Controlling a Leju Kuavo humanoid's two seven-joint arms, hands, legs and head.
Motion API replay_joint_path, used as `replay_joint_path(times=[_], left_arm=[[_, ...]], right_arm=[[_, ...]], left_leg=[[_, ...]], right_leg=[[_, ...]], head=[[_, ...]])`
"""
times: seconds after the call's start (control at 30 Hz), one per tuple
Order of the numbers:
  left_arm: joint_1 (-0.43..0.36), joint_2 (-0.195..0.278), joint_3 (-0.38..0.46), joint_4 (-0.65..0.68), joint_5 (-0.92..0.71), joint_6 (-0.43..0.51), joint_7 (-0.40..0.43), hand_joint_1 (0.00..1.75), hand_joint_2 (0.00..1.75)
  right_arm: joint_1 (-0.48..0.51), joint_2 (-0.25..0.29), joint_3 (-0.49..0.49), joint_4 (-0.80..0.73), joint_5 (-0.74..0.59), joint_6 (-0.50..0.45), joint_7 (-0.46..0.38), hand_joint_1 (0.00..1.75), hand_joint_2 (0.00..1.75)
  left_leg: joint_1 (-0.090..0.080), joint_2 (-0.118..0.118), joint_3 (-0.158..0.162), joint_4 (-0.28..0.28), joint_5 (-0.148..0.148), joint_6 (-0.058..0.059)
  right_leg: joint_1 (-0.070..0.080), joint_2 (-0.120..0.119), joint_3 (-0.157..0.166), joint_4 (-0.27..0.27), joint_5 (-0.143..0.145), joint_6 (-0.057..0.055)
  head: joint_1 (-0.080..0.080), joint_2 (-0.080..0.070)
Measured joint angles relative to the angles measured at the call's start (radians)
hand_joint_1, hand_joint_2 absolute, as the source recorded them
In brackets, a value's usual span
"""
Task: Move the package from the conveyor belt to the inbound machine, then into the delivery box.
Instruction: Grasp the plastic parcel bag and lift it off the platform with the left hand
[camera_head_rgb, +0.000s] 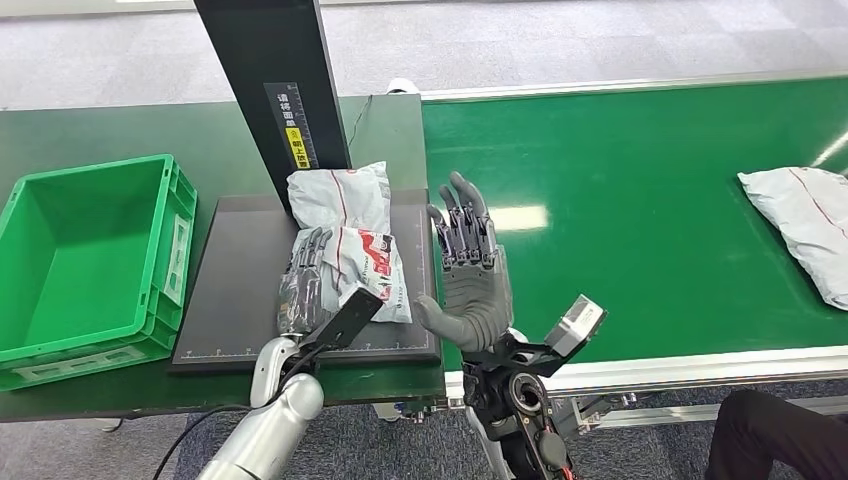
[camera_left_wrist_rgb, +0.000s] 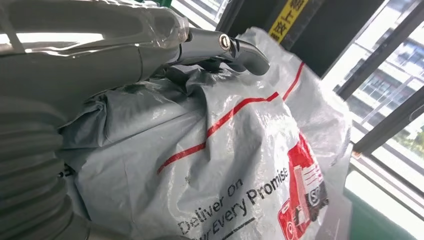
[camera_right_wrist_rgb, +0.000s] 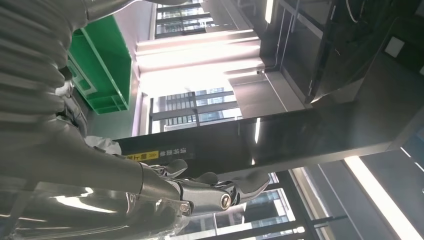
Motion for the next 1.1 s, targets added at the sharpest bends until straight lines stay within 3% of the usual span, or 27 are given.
replay_joint_path(times=[0.3, 0.43, 0.47, 0.77, 0.9, 1.1], left_arm=[[-0.084, -0.005, 0.003, 0.144, -0.029, -0.049, 0.064, 0.00, 1.75], [-0.096, -0.005, 0.003, 0.174, -0.039, -0.063, 0.077, 1.64, 1.75], [-0.098, -0.005, 0.003, 0.178, -0.041, -0.065, 0.080, 1.72, 1.75], [-0.108, -0.004, 0.010, 0.192, -0.029, -0.021, 0.032, 1.75, 1.75], [-0.102, -0.006, 0.037, 0.184, 0.025, 0.042, -0.064, 1.75, 1.75], [-0.051, -0.015, 0.099, 0.083, 0.205, 0.144, -0.280, 1.75, 1.75]], right_arm=[[0.029, -0.004, 0.000, -0.034, -0.004, 0.000, 0.000, 0.00, 1.75], [0.035, -0.008, -0.002, -0.037, -0.014, 0.005, 0.000, 0.00, 1.75], [0.035, -0.008, -0.003, -0.037, -0.016, 0.008, 0.001, 0.00, 1.75], [0.037, -0.008, -0.017, -0.038, -0.014, 0.021, 0.016, 0.00, 1.75], [0.044, -0.008, -0.022, -0.042, -0.006, 0.020, 0.020, 0.00, 1.75], [0.053, -0.008, -0.029, -0.045, -0.005, 0.010, 0.020, 0.00, 1.75]], left_leg=[[0.000, 0.000, 0.000, 0.000, 0.000, 0.000], [0.000, 0.000, 0.001, 0.000, 0.000, 0.000], [0.000, 0.000, 0.001, 0.000, 0.000, 0.000], [0.000, 0.000, 0.002, 0.000, 0.000, 0.000], [0.000, 0.000, 0.002, 0.000, 0.000, 0.000], [0.000, 0.000, 0.001, 0.000, 0.000, 0.000]], right_leg=[[0.000, 0.000, 0.001, 0.000, 0.000, 0.000], [0.000, 0.000, 0.002, 0.000, 0.000, 0.000], [0.000, 0.000, 0.002, 0.000, 0.000, 0.000], [0.000, 0.000, 0.003, 0.000, 0.000, 0.000], [0.000, 0.000, 0.002, 0.000, 0.000, 0.000], [0.000, 0.000, 0.001, 0.000, 0.000, 0.000]], head=[[0.000, 0.000], [0.000, 0.000], [0.000, 0.000], [0.000, 0.000], [0.000, 0.000], [0.000, 0.000]])
